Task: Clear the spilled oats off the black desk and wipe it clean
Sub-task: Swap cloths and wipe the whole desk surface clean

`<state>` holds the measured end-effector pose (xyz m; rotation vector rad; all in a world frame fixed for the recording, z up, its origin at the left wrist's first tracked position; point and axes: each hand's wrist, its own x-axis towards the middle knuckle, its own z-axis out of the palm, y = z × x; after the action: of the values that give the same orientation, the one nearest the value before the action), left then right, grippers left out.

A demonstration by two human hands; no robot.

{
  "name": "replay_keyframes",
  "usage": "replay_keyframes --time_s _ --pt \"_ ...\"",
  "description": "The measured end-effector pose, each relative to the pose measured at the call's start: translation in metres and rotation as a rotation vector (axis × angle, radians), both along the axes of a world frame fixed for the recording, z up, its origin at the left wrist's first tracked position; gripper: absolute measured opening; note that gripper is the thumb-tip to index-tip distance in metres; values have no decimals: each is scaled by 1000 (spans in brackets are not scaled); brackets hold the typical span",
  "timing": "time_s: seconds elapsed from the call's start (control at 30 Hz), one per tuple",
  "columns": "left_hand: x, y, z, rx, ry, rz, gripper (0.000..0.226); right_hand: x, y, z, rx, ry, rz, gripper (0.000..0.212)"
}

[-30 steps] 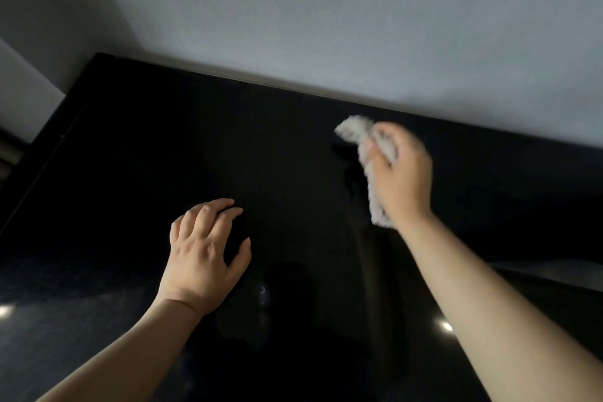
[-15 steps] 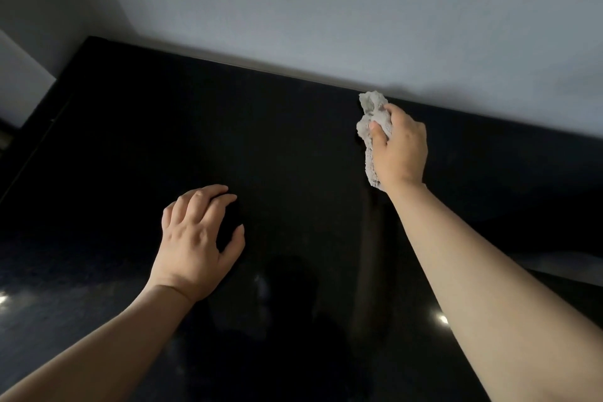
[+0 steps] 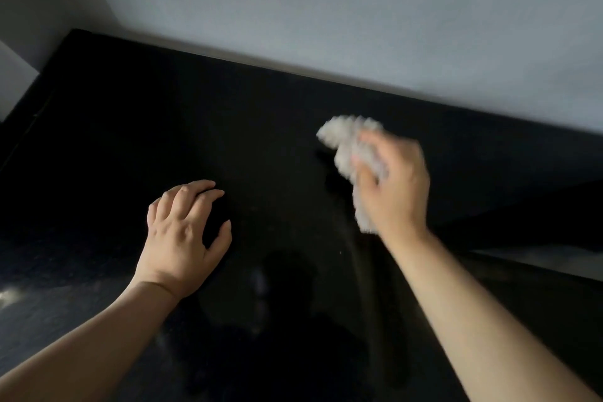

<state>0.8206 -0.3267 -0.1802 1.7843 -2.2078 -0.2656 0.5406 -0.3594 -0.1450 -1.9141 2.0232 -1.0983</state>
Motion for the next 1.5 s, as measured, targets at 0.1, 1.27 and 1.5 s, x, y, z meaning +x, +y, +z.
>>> replay_keyframes --time_s 0.1,1.27,1.5 --pt "-1 -1 -1 -3 -4 -3 50 -35 -85 -8 48 13 -218 28" --pt "-1 3 -3 -32 4 -21 52 19 116 4 255 -191 253 31" --pt "-1 35 13 -43 100 -57 43 -4 35 -23 210 -55 -263 25"
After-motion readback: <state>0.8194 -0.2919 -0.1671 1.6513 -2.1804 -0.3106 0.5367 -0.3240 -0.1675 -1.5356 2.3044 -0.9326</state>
